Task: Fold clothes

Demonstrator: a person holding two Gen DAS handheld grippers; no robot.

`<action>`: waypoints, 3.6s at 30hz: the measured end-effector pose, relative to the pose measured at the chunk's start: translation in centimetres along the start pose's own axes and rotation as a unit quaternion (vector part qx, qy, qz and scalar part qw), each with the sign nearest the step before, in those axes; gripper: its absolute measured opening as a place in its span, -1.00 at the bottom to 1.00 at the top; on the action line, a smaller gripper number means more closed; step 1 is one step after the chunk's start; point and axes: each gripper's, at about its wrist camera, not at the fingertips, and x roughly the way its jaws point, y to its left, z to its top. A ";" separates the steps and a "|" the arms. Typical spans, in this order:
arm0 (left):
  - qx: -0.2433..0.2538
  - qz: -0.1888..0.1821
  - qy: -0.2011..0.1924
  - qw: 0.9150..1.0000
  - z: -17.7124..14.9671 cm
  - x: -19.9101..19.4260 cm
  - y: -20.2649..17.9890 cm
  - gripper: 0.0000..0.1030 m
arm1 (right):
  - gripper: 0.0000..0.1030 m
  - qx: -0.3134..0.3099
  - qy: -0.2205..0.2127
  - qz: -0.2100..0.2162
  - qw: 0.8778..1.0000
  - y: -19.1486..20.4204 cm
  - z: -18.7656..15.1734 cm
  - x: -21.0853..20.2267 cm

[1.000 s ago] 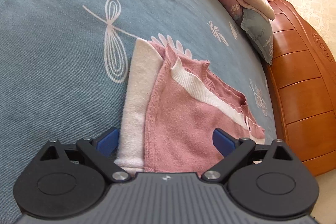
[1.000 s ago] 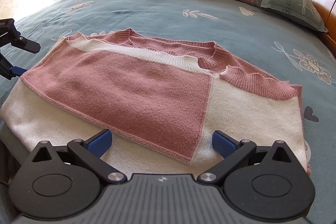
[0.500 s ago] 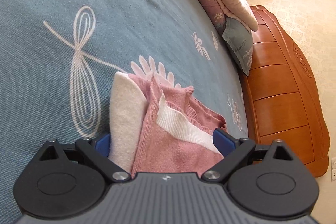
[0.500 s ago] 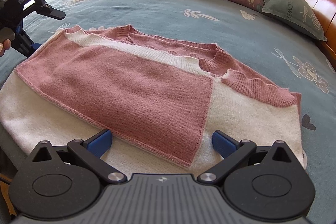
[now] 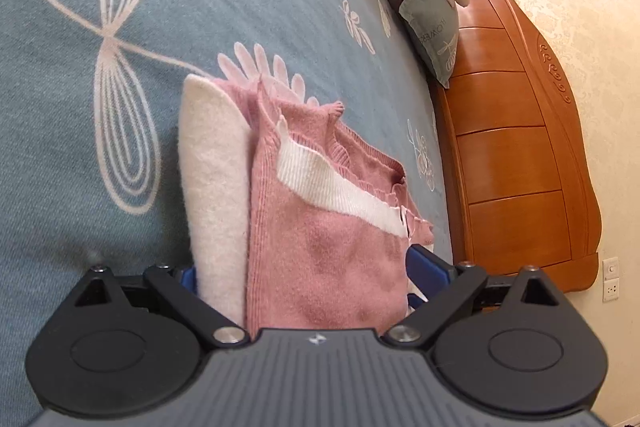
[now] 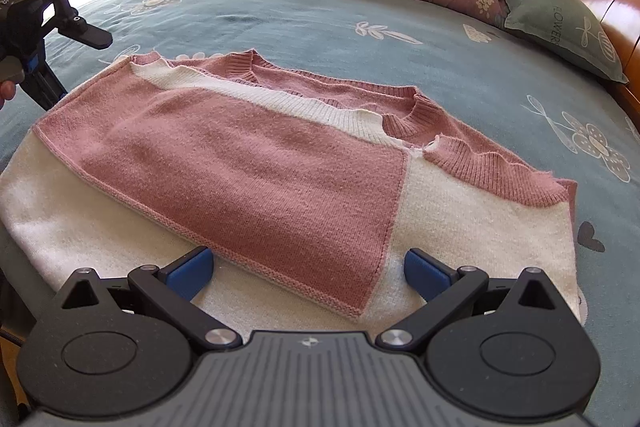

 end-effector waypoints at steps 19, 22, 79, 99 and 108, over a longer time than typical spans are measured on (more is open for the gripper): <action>0.011 -0.015 0.050 0.999 -0.2 0.7 0.2 0.66 | 1.00 0.001 -0.011 0.007 1.000 -0.1 -0.3 -0.2; -0.004 -0.017 0.054 0.998 -1.1 -0.1 0.9 0.45 | 1.00 -0.002 -0.010 0.006 1.000 -0.1 -0.4 -0.3; 0.050 0.088 0.028 0.994 -3.5 -0.9 -0.8 -0.59 | 1.00 0.222 -0.033 0.132 0.965 -0.2 6.9 4.4; 0.071 0.116 0.015 0.991 -3.8 -1.4 -9.3 -0.65 | 1.00 0.154 -0.056 0.079 0.983 -2.3 -1.4 -5.6; 0.117 0.069 0.023 0.990 -4.8 0.0 -16.1 -0.64 | 1.00 0.168 -0.089 0.078 0.979 -3.7 -2.3 -8.0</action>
